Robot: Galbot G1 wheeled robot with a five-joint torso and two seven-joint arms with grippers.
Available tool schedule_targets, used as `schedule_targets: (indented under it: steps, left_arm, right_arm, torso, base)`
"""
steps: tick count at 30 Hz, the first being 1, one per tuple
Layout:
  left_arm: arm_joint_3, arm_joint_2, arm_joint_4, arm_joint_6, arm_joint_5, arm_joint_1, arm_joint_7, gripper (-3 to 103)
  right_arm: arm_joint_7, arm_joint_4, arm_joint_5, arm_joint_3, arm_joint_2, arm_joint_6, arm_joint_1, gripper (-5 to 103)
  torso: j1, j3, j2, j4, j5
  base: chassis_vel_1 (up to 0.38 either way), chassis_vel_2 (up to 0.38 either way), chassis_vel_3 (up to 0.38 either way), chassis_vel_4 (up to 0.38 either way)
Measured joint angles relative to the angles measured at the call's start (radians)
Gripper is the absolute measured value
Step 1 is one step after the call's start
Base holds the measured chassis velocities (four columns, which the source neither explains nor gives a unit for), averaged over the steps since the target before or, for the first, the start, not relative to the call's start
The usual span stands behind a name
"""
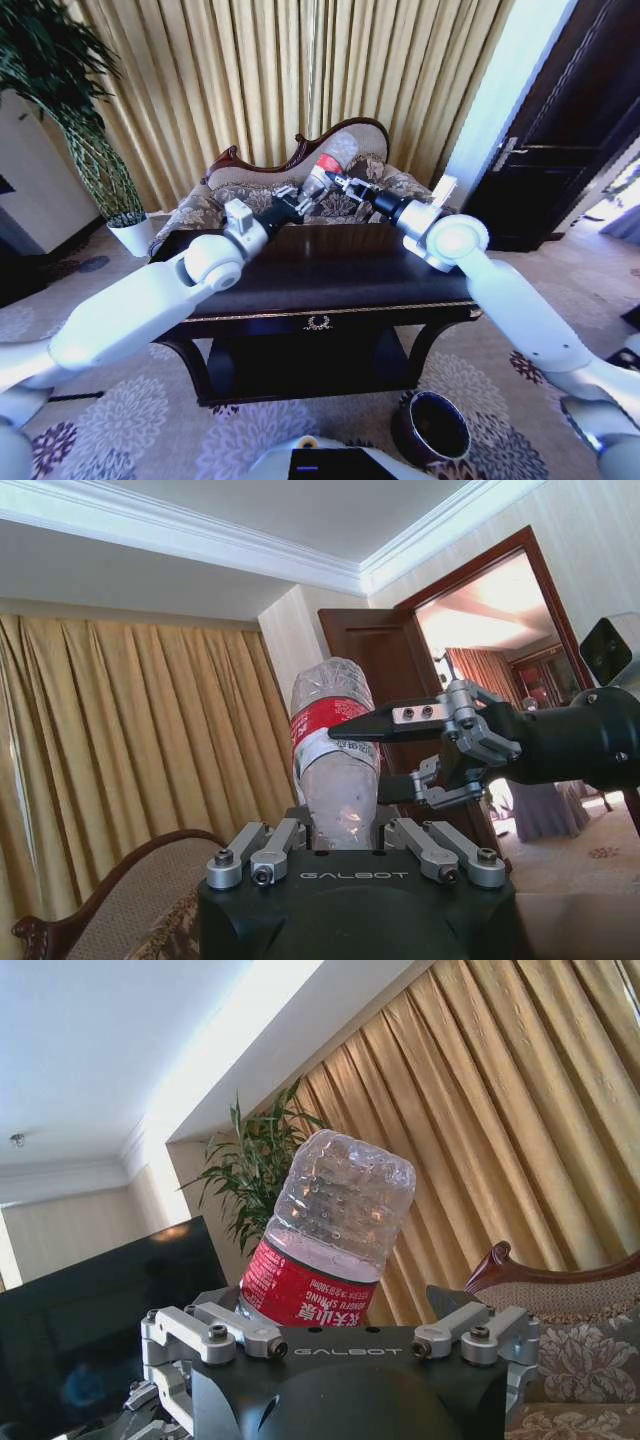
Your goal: Move to the front of the table and place the trash on the table into the trash bin.
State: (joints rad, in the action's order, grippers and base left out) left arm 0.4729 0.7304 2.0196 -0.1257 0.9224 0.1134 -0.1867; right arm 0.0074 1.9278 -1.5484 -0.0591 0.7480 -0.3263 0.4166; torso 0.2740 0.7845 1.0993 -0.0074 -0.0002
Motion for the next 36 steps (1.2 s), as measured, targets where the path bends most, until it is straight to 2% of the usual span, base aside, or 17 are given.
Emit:
schedule_targets:
  steps: [9, 19, 21, 22, 26, 27, 28, 29, 31, 33, 35, 36]
  left_arm:
    - [0.001, -0.006, 0.007, 0.000, 0.002, 0.006, -0.002, 28]
    - [0.048, 0.024, 0.013, -0.006, 0.002, -0.005, -0.007, 28]
    - [0.051, 0.023, 0.013, -0.007, 0.000, -0.001, -0.008, 28]
    - [0.051, 0.023, 0.013, -0.007, 0.000, -0.001, -0.008, 28]
    - [0.052, 0.025, 0.009, -0.007, -0.001, 0.001, -0.009, 28]
    - [0.052, 0.025, 0.009, -0.007, -0.001, 0.001, -0.009, 28]
    - [0.051, 0.027, 0.008, -0.007, -0.001, 0.001, -0.010, 28]
    - [0.051, 0.027, 0.008, -0.007, -0.001, 0.001, -0.011, 28]
    - [0.049, 0.028, 0.008, -0.007, -0.001, 0.004, -0.011, 28]
    - [0.048, 0.028, 0.008, -0.007, -0.001, 0.006, -0.011, 28]
    - [0.043, 0.022, 0.014, -0.007, -0.002, 0.015, -0.014, 28]
    - [0.042, 0.020, 0.018, -0.011, -0.002, 0.018, -0.018, 28]
  right_arm:
    - [0.000, 0.009, -0.001, -0.012, -0.005, -0.002, 0.011, 100]
    - [-0.002, 0.006, 0.001, -0.018, -0.005, -0.002, 0.018, 100]
    - [-0.005, 0.005, 0.004, -0.026, -0.007, -0.002, 0.027, 92]
    - [-0.005, 0.005, 0.004, -0.026, -0.007, -0.002, 0.027, 92]
    - [-0.021, -0.003, 0.014, -0.034, -0.008, 0.002, 0.035, 71]
    - [-0.021, -0.003, 0.014, -0.034, -0.008, 0.002, 0.035, 71]
    - [-0.026, -0.006, 0.016, -0.034, -0.008, 0.004, 0.035, 65]
    - [-0.028, -0.007, 0.016, -0.033, -0.007, 0.004, 0.035, 65]
    - [-0.032, -0.009, 0.018, -0.030, -0.007, 0.006, 0.031, 58]
    - [-0.033, -0.010, 0.019, -0.029, -0.007, 0.006, 0.031, 58]
    - [-0.039, -0.011, 0.022, -0.027, -0.007, 0.007, 0.031, 48]
    - [-0.040, -0.011, 0.023, -0.027, -0.007, 0.007, 0.031, 48]
  torso:
    - [0.000, 0.000, 0.000, 0.0001, -0.0001]
    - [0.000, 0.000, 0.000, -0.0002, 0.0000]
    - [0.000, 0.000, 0.000, 0.0000, 0.0000]
    - [0.000, 0.000, 0.000, 0.0000, 0.0000]
    - [0.000, 0.000, 0.000, 0.0000, 0.0000]
    - [0.000, 0.000, 0.000, 0.0000, 0.0000]
    - [0.000, 0.000, 0.000, 0.0000, 0.0000]
    - [0.000, 0.000, 0.000, 0.0000, 0.0000]
    - [0.000, 0.000, 0.000, 0.0000, 0.0000]
    - [0.000, 0.000, 0.000, 0.0000, 0.0000]
    - [0.000, 0.000, 0.000, 0.0000, -0.0001]
    - [0.000, 0.000, 0.000, 0.0000, -0.0001]
  base:
    - [0.000, 0.000, 0.000, 0.000]
    - [0.000, 0.000, 0.000, 0.000]
    - [0.000, 0.000, 0.000, 0.000]
    - [0.000, 0.000, 0.000, 0.000]
    - [0.000, 0.000, 0.000, 0.000]
    - [0.000, 0.000, 0.000, 0.000]
    - [0.000, 0.000, 0.000, 0.000]
    - [0.000, 0.000, 0.000, 0.000]
    - [0.000, 0.000, 0.000, 0.000]
    - [0.000, 0.000, 0.000, 0.000]
    - [0.000, 0.000, 0.000, 0.000]
    - [0.000, 0.000, 0.000, 0.000]
